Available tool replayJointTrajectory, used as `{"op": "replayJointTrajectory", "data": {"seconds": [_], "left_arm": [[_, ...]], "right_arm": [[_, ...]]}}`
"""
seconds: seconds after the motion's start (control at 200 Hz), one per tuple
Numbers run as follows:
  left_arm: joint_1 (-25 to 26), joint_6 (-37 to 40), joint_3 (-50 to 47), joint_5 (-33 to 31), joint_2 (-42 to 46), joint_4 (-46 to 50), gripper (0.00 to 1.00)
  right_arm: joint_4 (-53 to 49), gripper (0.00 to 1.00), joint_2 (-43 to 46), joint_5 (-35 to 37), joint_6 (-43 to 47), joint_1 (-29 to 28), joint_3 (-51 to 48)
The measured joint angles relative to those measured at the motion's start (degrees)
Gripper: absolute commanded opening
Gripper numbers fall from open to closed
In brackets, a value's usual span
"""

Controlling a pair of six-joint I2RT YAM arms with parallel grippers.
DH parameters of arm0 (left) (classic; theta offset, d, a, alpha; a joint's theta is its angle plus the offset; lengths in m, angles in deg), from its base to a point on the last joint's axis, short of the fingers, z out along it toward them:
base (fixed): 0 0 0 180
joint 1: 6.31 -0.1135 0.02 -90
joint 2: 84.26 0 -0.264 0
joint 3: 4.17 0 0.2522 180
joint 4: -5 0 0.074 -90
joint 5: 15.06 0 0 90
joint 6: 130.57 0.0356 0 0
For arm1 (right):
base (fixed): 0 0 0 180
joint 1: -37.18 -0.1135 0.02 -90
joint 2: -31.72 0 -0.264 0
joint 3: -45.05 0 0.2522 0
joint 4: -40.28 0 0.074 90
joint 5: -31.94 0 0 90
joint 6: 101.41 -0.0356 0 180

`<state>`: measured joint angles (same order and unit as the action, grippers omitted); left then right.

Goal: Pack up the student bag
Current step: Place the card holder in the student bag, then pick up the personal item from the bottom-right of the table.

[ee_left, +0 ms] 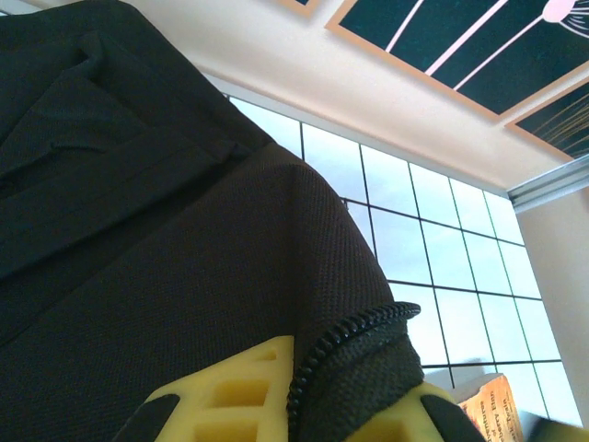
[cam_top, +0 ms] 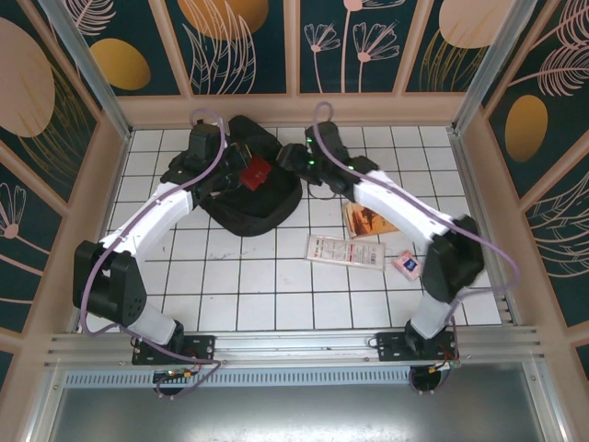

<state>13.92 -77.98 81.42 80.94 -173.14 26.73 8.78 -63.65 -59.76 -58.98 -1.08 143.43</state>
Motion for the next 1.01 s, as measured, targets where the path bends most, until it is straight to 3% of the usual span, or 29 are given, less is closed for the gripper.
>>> {"op": "replayJointTrajectory", "data": {"seconds": [0.06, 0.15, 0.28, 0.485, 0.736, 0.796, 1.006], "left_arm": [[0.02, -0.2, -0.02, 0.02, 0.0, 0.0, 0.0], [0.02, -0.39, -0.07, 0.02, 0.0, -0.02, 0.0], [0.0, -0.83, -0.07, 0.22, 0.0, -0.02, 0.0], [0.0, -1.25, -0.07, 0.42, -0.02, -0.04, 0.0], [0.0, -1.33, -0.11, 0.9, 0.0, -0.04, 0.0], [0.0, -1.46, -0.17, 0.92, -0.02, -0.04, 0.0], [0.02, -1.46, -0.2, 0.94, -0.04, -0.04, 0.0]], "right_arm": [[-3.61, 0.63, 6.4, 3.82, -0.74, 0.15, -2.82], [-11.34, 0.78, 13.29, 9.14, -4.07, 2.49, -6.75], [-23.19, 0.89, 15.82, 14.01, -8.63, 9.6, -13.99], [-32.72, 0.91, 17.66, 14.86, -11.04, 19.45, -26.93], [-28.22, 0.93, 21.53, 9.27, -9.49, 32.54, -37.22], [-27.69, 0.99, 21.18, 8.41, -9.29, 34.01, -38.77], [-27.65, 0.99, 21.11, 7.17, -8.61, 34.42, -39.52]]}}
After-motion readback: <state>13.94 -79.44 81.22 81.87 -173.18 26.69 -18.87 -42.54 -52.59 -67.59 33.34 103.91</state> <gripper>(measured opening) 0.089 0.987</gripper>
